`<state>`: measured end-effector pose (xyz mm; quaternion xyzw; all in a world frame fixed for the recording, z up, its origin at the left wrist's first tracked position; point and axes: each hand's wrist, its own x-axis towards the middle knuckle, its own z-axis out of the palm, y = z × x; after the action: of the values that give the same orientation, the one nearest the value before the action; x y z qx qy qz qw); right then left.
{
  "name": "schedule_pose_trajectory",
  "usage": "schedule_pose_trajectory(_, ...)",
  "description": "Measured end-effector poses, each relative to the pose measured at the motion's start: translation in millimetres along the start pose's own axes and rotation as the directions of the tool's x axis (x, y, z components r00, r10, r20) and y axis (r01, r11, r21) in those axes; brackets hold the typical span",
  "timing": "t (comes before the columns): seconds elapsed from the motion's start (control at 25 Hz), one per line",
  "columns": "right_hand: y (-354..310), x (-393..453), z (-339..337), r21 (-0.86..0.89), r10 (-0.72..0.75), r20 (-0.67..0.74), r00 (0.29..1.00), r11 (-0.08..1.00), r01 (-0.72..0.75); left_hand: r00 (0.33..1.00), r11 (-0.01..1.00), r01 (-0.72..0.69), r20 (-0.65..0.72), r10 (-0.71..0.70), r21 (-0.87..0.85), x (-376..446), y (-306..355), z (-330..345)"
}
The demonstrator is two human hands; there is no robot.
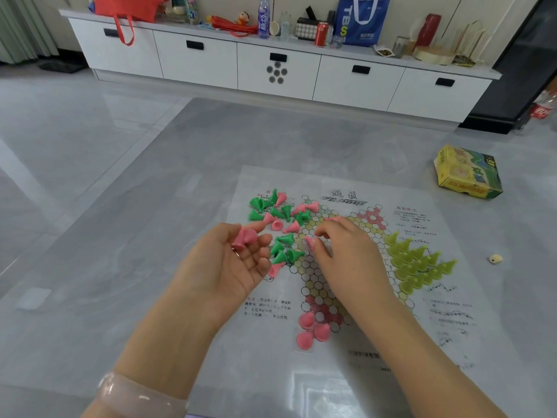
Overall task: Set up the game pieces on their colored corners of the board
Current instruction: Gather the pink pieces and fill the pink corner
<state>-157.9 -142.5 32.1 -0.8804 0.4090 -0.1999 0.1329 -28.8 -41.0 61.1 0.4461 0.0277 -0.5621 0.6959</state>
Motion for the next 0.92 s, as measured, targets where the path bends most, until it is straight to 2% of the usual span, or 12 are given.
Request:
schedule_pose_trajectory(0.2,1,5,11,-0.101,0.030,0.041,0.999,0.995,-0.026,1.000,0.994,-0.026,0.008,0.025,0.101,0,1,-4)
schedule_pose_trajectory(0.32,2,1,7,-0.078,0.004,0.044,0.999,0.997,-0.001,0.999,0.995,-0.014,0.030,0.011,0.104,-3,2,-3)
schedule_pose_trajectory(0.44,2,-9,-9,0.161,0.047,0.018,0.999,0.986,-0.049,0.999,0.986,0.002,0.051,-0.011,0.169,-6,0,-2)
schedule_pose_trajectory(0.56,10,-22,-22,0.389,0.121,0.103,0.987,0.908,-0.152,0.997,0.937,-0.054,0.076,0.029,0.345,-7,-5,2)
schedule_pose_trajectory(0.64,19,-32,-27,0.489,0.125,0.163,0.979,0.851,-0.190,0.989,0.868,-0.114,0.139,0.052,0.484,-10,-11,4)
schedule_pose_trajectory(0.68,22,-37,-29,0.517,0.102,0.191,0.976,0.835,-0.188,0.982,0.803,-0.158,0.180,0.064,0.575,-11,-13,4)
schedule_pose_trajectory(0.76,28,-45,-35,0.517,0.010,0.254,0.967,0.844,-0.145,0.958,0.603,-0.273,0.272,0.096,0.750,-10,-19,0)
schedule_pose_trajectory(0.84,32,-50,-40,0.461,-0.092,0.296,0.951,0.885,-0.059,0.917,0.350,-0.400,0.377,0.134,0.847,-6,-23,-3)
schedule_pose_trajectory(0.92,36,-52,-40,0.392,-0.146,0.316,0.937,0.920,0.011,0.865,0.036,-0.494,0.487,0.124,0.868,-3,-23,-6)
